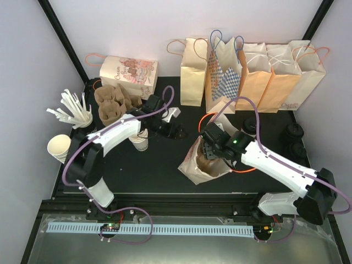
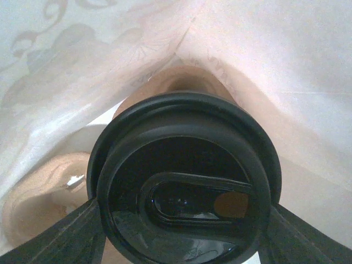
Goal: Pack the takeout coffee
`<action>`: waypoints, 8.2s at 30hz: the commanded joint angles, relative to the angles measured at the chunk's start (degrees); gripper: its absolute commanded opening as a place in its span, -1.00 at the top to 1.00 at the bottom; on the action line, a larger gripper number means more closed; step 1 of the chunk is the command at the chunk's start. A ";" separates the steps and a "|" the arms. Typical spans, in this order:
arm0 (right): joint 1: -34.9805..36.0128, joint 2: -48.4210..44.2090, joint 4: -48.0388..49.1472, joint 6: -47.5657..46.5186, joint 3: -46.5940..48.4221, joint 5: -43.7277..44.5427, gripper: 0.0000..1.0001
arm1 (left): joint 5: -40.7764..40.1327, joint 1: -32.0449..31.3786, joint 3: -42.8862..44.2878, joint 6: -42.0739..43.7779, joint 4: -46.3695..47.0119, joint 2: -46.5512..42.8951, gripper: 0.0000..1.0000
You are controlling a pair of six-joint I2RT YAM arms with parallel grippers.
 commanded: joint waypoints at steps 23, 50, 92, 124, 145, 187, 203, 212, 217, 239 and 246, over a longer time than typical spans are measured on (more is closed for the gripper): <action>-0.34 8.45 -13.60 -5.32 23.35 1.87 -1.00 | 4.49 3.77 -12.53 -1.32 12.27 -37.72 -0.98; -0.31 -4.66 -26.76 10.82 45.88 6.56 -0.97 | 2.74 -0.74 -10.81 -4.33 21.74 -35.23 -0.75; -46.82 13.52 -0.76 -4.82 14.21 -11.08 -0.66 | -23.39 -31.04 -22.67 -38.22 11.92 -50.20 -0.69; -46.93 24.03 0.73 -5.34 16.89 -10.62 -0.56 | -24.13 -31.08 -25.07 -37.70 12.73 -51.45 -0.77; -43.26 -2.48 -0.62 -17.48 22.33 -24.65 -0.21 | -26.60 -30.91 -21.80 -36.53 14.04 -46.17 -0.78; -25.27 -10.10 -21.12 -21.89 26.65 -31.77 0.09 | -34.10 -23.66 -6.96 -35.32 -4.00 -36.12 0.97; -4.84 -6.72 -24.27 -11.46 30.05 -25.37 0.13 | -19.07 -13.05 6.03 -18.92 -2.82 -25.46 0.97; -0.23 -3.58 -18.59 -6.97 31.11 -23.41 0.15 | -7.68 -12.94 14.18 -14.64 -1.36 -13.40 0.97; -0.15 -2.30 -15.46 -6.58 32.30 -21.10 0.15 | -6.02 -12.25 20.69 -12.36 -4.55 -7.23 0.97; -0.44 -0.88 -15.87 -15.23 28.15 -5.87 0.14 | -2.38 -2.26 12.29 -10.07 -0.77 -19.04 -0.97; -0.45 -2.15 -12.47 -16.81 25.21 -8.39 0.14 | -0.78 -2.11 -3.87 -14.42 9.99 -28.59 -0.93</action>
